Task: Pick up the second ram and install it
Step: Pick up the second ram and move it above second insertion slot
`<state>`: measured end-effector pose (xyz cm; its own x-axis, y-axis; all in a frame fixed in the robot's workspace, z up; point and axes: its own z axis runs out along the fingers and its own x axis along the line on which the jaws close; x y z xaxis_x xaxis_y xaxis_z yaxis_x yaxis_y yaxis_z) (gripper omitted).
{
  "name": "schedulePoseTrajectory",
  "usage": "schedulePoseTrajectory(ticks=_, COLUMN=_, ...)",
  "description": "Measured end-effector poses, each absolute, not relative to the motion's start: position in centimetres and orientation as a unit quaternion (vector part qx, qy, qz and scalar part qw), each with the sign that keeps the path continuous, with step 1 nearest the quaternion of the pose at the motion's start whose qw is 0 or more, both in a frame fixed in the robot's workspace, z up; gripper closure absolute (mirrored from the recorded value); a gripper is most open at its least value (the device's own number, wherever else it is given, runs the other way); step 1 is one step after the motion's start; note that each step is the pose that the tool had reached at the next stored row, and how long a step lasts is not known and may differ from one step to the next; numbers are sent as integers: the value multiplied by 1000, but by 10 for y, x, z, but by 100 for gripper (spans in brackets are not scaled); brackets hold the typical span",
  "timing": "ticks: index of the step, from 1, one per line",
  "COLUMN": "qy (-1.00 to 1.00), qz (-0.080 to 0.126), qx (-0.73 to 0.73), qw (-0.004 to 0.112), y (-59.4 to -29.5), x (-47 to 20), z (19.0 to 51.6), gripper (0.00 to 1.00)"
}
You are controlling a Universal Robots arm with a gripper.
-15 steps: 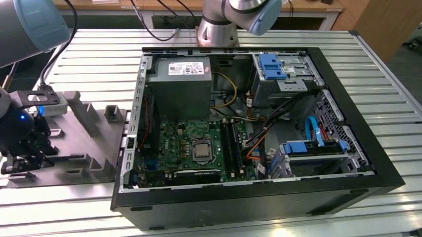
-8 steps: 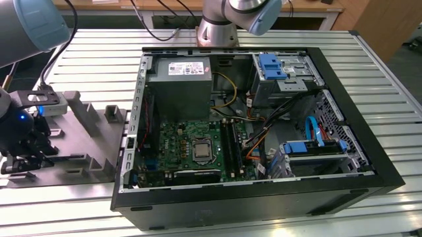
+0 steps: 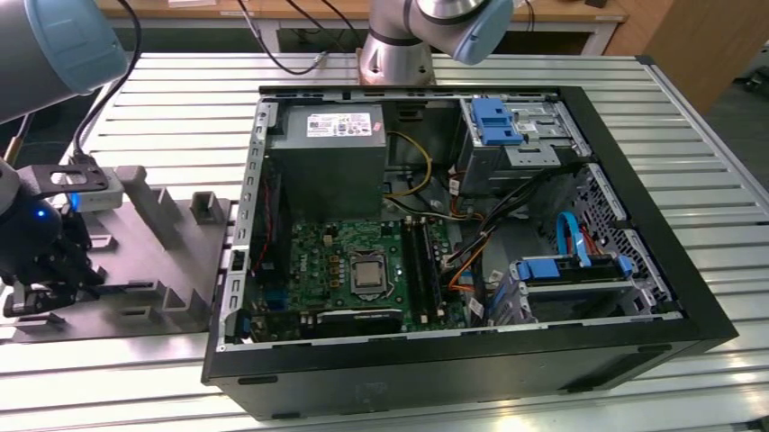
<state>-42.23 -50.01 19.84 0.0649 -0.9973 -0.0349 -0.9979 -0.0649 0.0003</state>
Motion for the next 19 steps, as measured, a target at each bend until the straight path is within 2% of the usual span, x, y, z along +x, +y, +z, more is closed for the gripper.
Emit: schedulePoseTrajectory(ticks=19, qy=684, qz=16, qx=-730, qw=16, y=-500, x=-422, z=199, gripper=73)
